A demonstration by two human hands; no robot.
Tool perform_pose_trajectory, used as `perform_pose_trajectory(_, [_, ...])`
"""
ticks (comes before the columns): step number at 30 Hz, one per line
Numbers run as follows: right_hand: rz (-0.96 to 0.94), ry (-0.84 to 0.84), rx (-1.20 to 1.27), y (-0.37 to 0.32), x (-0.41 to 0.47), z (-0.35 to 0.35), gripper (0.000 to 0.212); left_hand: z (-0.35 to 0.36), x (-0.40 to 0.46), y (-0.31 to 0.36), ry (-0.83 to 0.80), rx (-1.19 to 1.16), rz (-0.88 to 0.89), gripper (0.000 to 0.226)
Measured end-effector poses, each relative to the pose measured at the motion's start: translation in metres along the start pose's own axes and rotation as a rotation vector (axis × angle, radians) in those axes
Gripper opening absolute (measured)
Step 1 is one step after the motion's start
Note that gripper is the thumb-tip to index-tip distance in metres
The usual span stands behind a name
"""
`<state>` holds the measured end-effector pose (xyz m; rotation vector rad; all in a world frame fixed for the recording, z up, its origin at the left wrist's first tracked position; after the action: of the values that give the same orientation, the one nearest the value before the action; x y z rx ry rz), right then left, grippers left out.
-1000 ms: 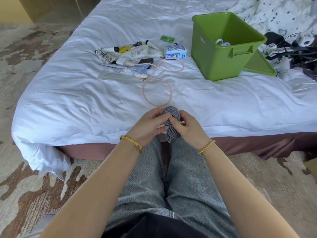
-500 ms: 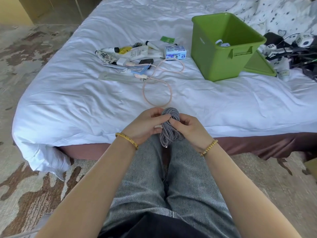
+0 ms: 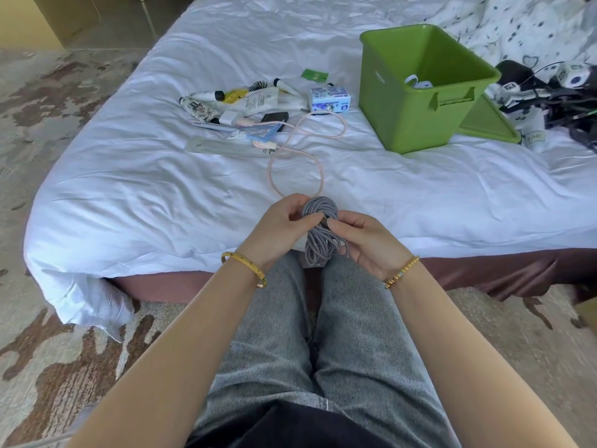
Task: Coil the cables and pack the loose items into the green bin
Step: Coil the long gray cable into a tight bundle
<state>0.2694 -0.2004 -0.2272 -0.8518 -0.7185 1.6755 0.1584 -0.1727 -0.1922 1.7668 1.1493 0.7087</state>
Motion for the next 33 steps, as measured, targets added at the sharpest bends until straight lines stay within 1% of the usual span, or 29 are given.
perform_pose_trajectory(4, [-0.099, 0.121, -0.166, -0.001, 0.000, -0.002, 0.017, 0.002, 0.004, 0.000, 0.007, 0.038, -0.003, 0.009])
perform_pose_trajectory(11, [-0.189, 0.208, -0.260, 0.000, 0.004, -0.003, 0.014, 0.002, 0.005, -0.002, 0.018, 0.083, -0.007, 0.015])
perform_pose_trajectory(13, [-0.212, 0.233, -0.283, 0.000, 0.006, -0.003, 0.007, 0.003, 0.005, 0.002, 0.016, 0.140, 0.030, 0.017])
perform_pose_trajectory(14, [-0.221, 0.245, -0.281, 0.000, 0.007, -0.004, 0.008, 0.004, 0.006, 0.005, 0.016, 0.201, 0.052, 0.019])
perform_pose_trajectory(16, [-0.219, 0.259, -0.232, 0.001, 0.009, -0.006, 0.013, 0.004, 0.008, 0.007, 0.020, 0.299, 0.068, 0.023])
perform_pose_trajectory(19, [-0.195, 0.339, -0.150, 0.001, 0.008, -0.013, 0.009, 0.004, 0.013, 0.000, 0.002, 0.303, -0.002, 0.033])
perform_pose_trajectory(21, [-0.166, 0.423, -0.005, 0.002, 0.009, -0.022, 0.008, 0.012, 0.013, -0.010, -0.078, 0.303, -0.080, 0.054])
perform_pose_trajectory(22, [-0.150, 0.450, 0.078, 0.002, 0.011, -0.024, 0.011, 0.017, 0.012, -0.014, -0.118, 0.329, -0.099, 0.065])
perform_pose_trajectory(23, [-0.137, 0.459, 0.156, 0.001, 0.013, -0.026, 0.016, 0.022, 0.011, -0.016, -0.138, 0.374, -0.091, 0.070])
perform_pose_trajectory(25, [-0.113, 0.407, 0.276, -0.005, 0.017, -0.021, 0.026, 0.026, 0.012, -0.016, -0.107, 0.436, -0.042, 0.063])
perform_pose_trajectory(26, [-0.107, 0.359, 0.283, -0.011, 0.018, -0.018, 0.025, 0.026, 0.013, -0.015, -0.089, 0.404, -0.029, 0.055])
perform_pose_trajectory(28, [-0.105, 0.292, 0.123, -0.027, 0.017, -0.013, 0.019, 0.025, 0.016, -0.013, -0.093, 0.238, -0.042, 0.036])
perform_pose_trajectory(30, [-0.118, 0.288, -0.047, -0.042, 0.015, -0.014, 0.016, 0.021, 0.023, -0.007, -0.104, 0.138, -0.035, 0.025])
perform_pose_trajectory(33, [-0.192, 0.395, -0.119, -0.064, 0.017, -0.020, 0.021, 0.019, 0.037, 0.008, -0.108, 0.119, 0.002, 0.025])
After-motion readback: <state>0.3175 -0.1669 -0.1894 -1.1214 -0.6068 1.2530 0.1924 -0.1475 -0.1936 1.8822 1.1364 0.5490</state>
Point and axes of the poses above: each hand's wrist, its own x-axis towards the middle knuckle, its own z-axis out of the palm, y = z × x, the point moved 8 cm from there along x, towards the middle knuckle, and after that the axes turned 15 degrees about x, right-handed, at the moved point
